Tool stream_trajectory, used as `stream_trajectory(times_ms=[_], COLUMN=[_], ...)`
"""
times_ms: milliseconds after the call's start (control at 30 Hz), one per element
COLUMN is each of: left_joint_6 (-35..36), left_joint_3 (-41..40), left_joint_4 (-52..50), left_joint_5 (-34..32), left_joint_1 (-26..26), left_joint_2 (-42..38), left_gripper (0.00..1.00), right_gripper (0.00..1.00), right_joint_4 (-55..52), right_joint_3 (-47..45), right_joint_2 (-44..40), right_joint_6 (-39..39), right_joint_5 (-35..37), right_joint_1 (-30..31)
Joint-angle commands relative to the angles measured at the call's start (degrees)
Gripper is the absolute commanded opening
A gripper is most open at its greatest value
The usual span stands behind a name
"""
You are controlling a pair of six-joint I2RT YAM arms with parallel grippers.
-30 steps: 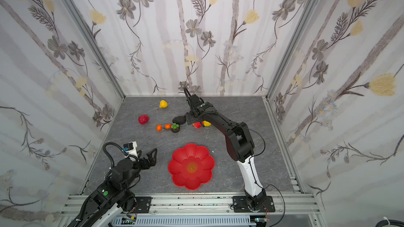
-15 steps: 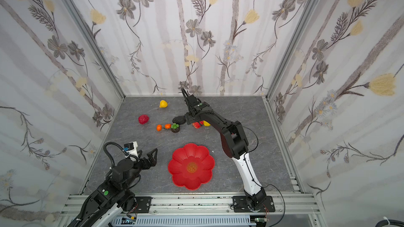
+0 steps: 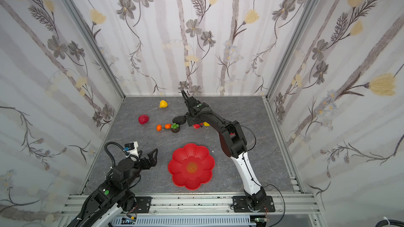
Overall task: Arrange fruit in a fruit bowl
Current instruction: Pick up the fruit from the top-center of the table, then place the fruit in the fruit bowl.
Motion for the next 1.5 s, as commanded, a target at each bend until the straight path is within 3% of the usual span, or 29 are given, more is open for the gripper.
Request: stream_trajectory(times_ms=[0, 300, 467, 700, 933, 1133, 1467], left_joint_6=[0.3, 0.3, -0.2, -3.4, -9.2, -13.4, -13.0], left_joint_3=[-0.1, 0.0, 0.3, 2.9, 8.9, 13.8, 23.6], left_joint_4=[1.8, 2.4, 2.9, 8.5, 16.4, 23.3, 28.5], left_joint_5=[-0.7, -1.0, -2.0, 2.0, 10.0, 15.7, 15.4], left_joint_1=[0.1, 0.1, 0.1, 0.1, 0.1, -1.5, -10.8], left_joint_2=[0.1, 1.1, 2.5, 11.3, 22.2, 32.7, 49.3], left_gripper=[1.0, 1.0, 1.0, 1.0, 0.98, 0.9, 0.74], right_gripper=[0.76, 0.63, 0.62, 0.61, 0.61, 0.58, 0.57], right_joint_4=[0.1, -0.5, 0.8, 6.1, 14.2, 26.9, 41.9], right_joint_3=[0.7, 0.7, -0.6, -7.2, -22.2, -42.3, -61.4], right_joint_2=[0.4, 0.1, -3.1, -11.7, -25.0, -39.4, -51.0], right_joint_6=[-0.1, 1.4, 2.3, 6.1, 15.1, 27.5, 39.6], right_joint_5=[0.1, -0.3, -2.2, -6.8, -11.4, -15.3, -20.7], right_joint_1=[0.0, 0.1, 0.0, 0.1, 0.2, 0.4, 2.7])
